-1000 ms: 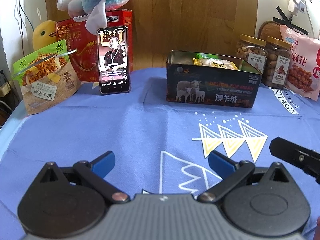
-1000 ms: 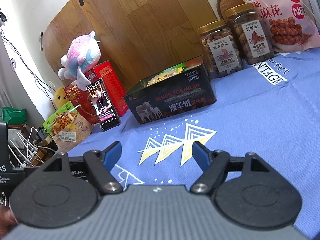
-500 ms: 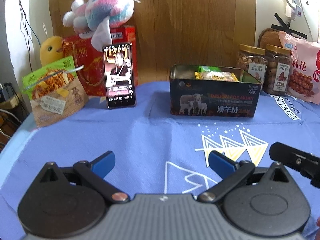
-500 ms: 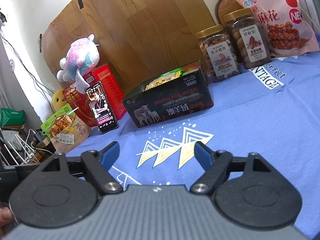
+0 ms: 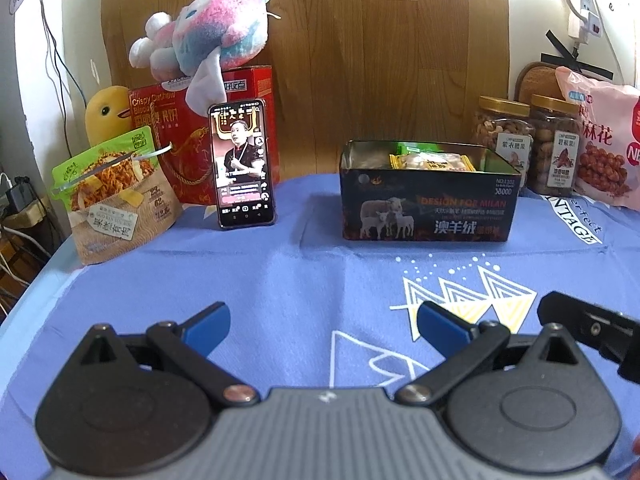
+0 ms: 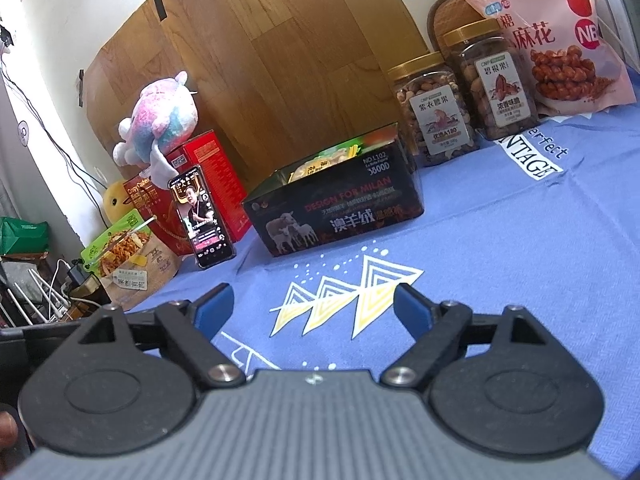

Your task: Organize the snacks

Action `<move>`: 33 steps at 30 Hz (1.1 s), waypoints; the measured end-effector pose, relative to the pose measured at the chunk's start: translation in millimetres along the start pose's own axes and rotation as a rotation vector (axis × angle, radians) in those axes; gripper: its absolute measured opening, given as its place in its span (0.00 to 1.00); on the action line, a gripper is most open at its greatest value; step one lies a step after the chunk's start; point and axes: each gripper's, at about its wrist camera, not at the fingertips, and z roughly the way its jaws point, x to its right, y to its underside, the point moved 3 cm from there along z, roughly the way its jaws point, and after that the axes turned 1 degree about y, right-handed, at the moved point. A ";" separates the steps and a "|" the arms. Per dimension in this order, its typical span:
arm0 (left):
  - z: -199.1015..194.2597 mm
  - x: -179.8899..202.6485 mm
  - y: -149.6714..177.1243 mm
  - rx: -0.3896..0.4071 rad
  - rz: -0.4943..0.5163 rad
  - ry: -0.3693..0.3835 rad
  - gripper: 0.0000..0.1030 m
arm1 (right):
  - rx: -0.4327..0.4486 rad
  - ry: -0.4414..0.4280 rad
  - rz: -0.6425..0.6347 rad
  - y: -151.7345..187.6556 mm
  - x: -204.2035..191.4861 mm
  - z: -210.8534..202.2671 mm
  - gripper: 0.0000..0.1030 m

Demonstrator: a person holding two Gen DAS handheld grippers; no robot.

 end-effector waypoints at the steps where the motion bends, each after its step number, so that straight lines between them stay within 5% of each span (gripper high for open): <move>1: -0.1 0.3 -0.2 0.002 0.003 -0.002 1.00 | 0.001 -0.001 0.001 -0.1 0.3 -0.5 0.86; 33: -4.1 0.5 -1.9 0.077 0.045 -0.084 1.00 | 0.005 -0.001 0.007 -0.6 2.5 -1.4 0.86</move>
